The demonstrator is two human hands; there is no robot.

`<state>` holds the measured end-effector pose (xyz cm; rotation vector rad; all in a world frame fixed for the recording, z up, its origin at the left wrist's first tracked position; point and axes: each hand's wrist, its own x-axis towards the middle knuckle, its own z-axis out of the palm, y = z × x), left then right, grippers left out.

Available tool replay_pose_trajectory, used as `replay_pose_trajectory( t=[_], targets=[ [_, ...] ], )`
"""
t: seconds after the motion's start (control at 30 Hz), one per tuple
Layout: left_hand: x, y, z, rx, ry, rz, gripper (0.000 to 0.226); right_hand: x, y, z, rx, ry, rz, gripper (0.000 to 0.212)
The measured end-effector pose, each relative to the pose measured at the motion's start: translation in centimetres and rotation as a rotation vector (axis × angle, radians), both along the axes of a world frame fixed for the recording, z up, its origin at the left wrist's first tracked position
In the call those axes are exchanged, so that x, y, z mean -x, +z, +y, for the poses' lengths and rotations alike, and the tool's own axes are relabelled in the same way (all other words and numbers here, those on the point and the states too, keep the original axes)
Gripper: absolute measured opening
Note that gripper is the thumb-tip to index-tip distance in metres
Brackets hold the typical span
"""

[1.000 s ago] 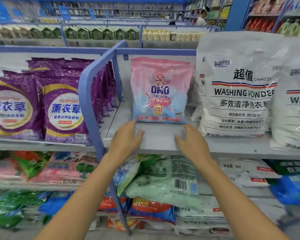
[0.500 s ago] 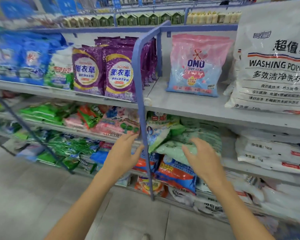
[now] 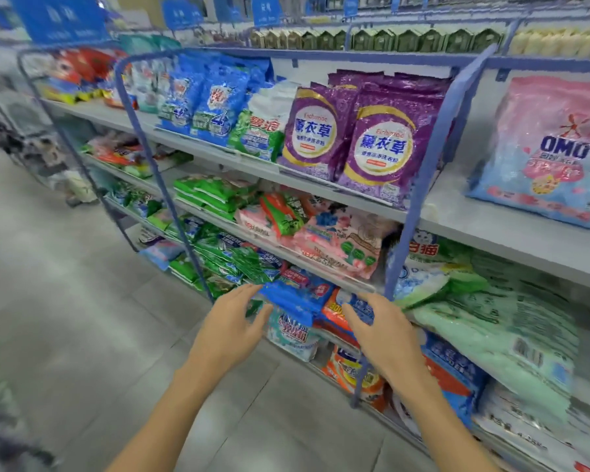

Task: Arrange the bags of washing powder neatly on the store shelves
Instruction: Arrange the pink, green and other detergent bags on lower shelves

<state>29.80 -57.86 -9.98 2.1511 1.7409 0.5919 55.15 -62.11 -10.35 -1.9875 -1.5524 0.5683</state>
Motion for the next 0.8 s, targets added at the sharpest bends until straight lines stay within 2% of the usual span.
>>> replay_pose_trajectory(
  t=[0.37, 0.57, 0.8],
  targets=[
    [16.8, -0.1, 6.4, 0.009, 0.110, -0.049, 0.053, 16.0, 0.2, 9.9, 0.015, 0.100, -0.023, 0.054],
    [21.2, -0.7, 10.6, 0.029, 0.090, -0.049, 0.056, 21.2, -0.3, 14.0, 0.027, 0.094, -0.012, 0.047],
    [25.5, 0.2, 16.4, 0.025, 0.134, -0.067, 0.051, 25.5, -1.7, 20.7, 0.051, 0.158, -0.021, 0.054]
  ],
)
